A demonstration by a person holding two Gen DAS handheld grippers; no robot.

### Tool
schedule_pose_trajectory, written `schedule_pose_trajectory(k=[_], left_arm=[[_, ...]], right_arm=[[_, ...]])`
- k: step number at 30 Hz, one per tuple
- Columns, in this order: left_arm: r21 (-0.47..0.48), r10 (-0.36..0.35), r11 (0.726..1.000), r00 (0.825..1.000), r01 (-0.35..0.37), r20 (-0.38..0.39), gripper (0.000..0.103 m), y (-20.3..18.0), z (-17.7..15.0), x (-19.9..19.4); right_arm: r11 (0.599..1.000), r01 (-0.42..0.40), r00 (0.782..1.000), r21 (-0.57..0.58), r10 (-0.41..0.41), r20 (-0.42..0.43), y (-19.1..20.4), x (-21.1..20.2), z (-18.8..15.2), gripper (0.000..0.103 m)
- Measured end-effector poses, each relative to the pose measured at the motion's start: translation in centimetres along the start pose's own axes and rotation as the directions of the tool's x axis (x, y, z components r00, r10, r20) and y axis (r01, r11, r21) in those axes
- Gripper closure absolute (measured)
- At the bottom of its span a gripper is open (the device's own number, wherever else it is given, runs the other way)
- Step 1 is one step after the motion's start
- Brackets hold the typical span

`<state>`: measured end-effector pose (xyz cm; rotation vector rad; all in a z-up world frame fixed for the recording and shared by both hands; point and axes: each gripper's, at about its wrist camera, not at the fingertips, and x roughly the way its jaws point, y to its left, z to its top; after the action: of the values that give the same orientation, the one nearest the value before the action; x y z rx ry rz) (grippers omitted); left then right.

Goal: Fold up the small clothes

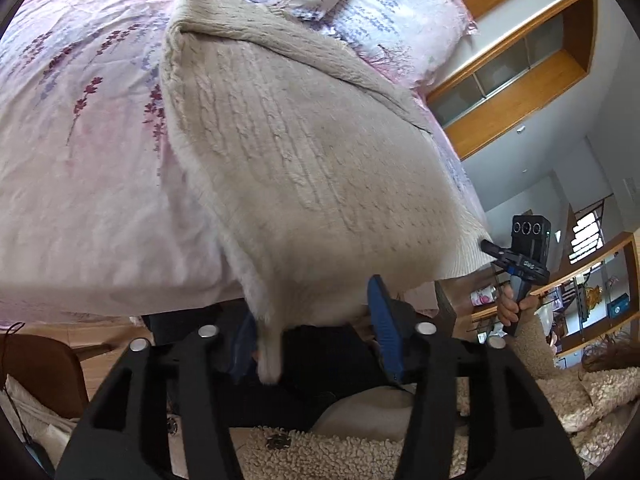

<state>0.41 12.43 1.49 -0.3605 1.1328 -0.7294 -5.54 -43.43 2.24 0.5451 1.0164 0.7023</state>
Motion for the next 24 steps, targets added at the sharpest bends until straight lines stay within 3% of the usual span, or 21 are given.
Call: schedule_pose_trajectory(k=[3, 5, 6, 8, 15, 24], left_arm=[[0.009, 0.027, 1.0, 1.0, -0.027, 0.004, 0.055, -0.4, 0.1, 0.2], [0.019, 0.072, 0.997, 0.997, -0.072, 0.005, 0.074, -0.4, 0.2, 0.2], [0.011, 0.064, 0.998, 0.998, -0.064, 0.008, 0.09, -0.2, 0.2, 0.1], [-0.014, 0.041, 0.999, 0.999, -0.041, 0.027, 0.094, 0.0, 0.5, -0.5], [0.016, 0.065, 0.998, 0.992, -0.067, 0.105, 0.097, -0.8, 1.9, -1.8], [0.033, 0.107, 0.992, 0.957, -0.121, 0.269, 0.097, -1.1, 7.4, -4.1]], right_arm=[[0.999, 0.009, 1.0, -0.043, -0.008, 0.02, 0.8, -0.2, 0.3, 0.093], [0.998, 0.009, 0.999, -0.07, -0.006, 0.043, 1.4, -0.4, 0.8, 0.094], [0.996, 0.009, 0.998, -0.084, -0.004, 0.055, 1.8, -0.6, 1.1, 0.094], [0.994, 0.015, 0.997, -0.105, -0.007, 0.074, 2.4, -0.9, 1.5, 0.094], [0.989, 0.03, 0.985, -0.146, -0.004, 0.171, 3.7, -1.7, 3.5, 0.095], [0.963, 0.193, 0.938, -0.188, -0.125, 0.325, 5.6, -1.7, 7.5, 0.095]])
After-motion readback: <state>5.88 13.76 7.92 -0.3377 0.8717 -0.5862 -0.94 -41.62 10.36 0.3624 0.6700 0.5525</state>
